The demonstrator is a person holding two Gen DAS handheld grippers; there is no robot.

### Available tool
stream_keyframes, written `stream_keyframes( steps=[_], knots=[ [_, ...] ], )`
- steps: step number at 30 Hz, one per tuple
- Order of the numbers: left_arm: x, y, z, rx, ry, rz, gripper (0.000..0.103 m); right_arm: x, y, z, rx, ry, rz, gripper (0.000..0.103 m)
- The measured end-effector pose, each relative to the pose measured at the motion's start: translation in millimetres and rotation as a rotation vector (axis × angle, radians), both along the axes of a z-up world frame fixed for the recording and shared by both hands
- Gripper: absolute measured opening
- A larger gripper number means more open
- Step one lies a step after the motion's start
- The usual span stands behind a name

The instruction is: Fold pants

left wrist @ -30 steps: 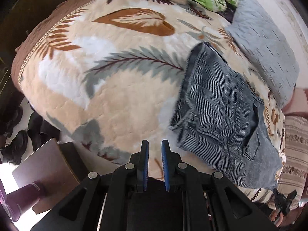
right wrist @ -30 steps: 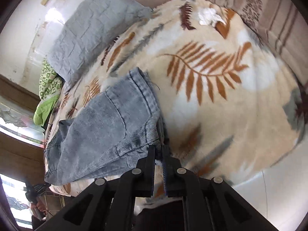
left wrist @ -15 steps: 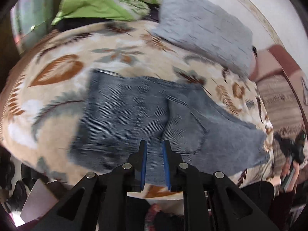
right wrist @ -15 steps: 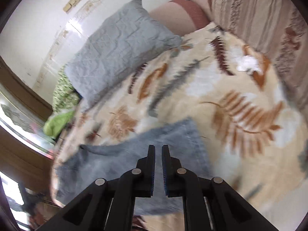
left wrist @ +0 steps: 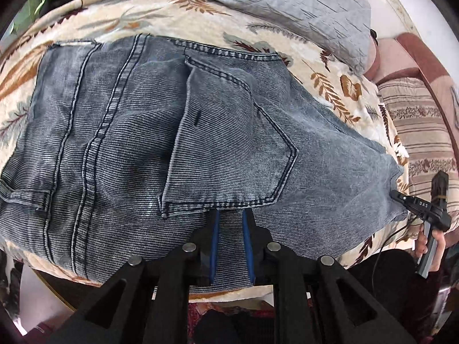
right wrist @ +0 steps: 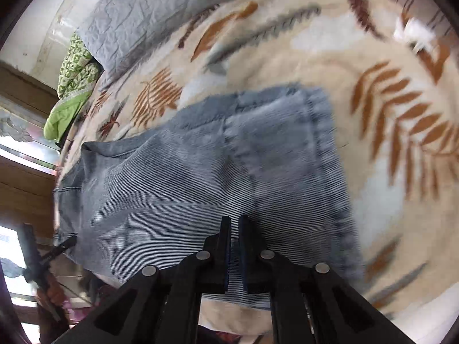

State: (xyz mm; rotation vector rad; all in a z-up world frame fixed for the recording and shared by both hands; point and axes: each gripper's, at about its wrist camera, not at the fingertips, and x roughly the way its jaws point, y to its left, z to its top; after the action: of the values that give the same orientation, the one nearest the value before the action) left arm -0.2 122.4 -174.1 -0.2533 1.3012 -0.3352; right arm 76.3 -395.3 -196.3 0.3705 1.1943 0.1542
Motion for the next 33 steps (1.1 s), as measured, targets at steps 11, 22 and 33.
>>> stream_keyframes(
  steps=[11,22,33],
  knots=[
    [4,-3,-4,0.020,-0.011,-0.028,0.016,7,-71,39,0.141,-0.287,-0.317,0.082],
    [-1,-4,-4,0.020,-0.041,-0.023,0.022,48,-56,-5,0.019,-0.131,-0.214,0.026],
    [-5,5,-5,-0.034,-0.055,0.010,0.022,15,-49,39,-0.135,-0.375,-0.271,0.017]
  ],
)
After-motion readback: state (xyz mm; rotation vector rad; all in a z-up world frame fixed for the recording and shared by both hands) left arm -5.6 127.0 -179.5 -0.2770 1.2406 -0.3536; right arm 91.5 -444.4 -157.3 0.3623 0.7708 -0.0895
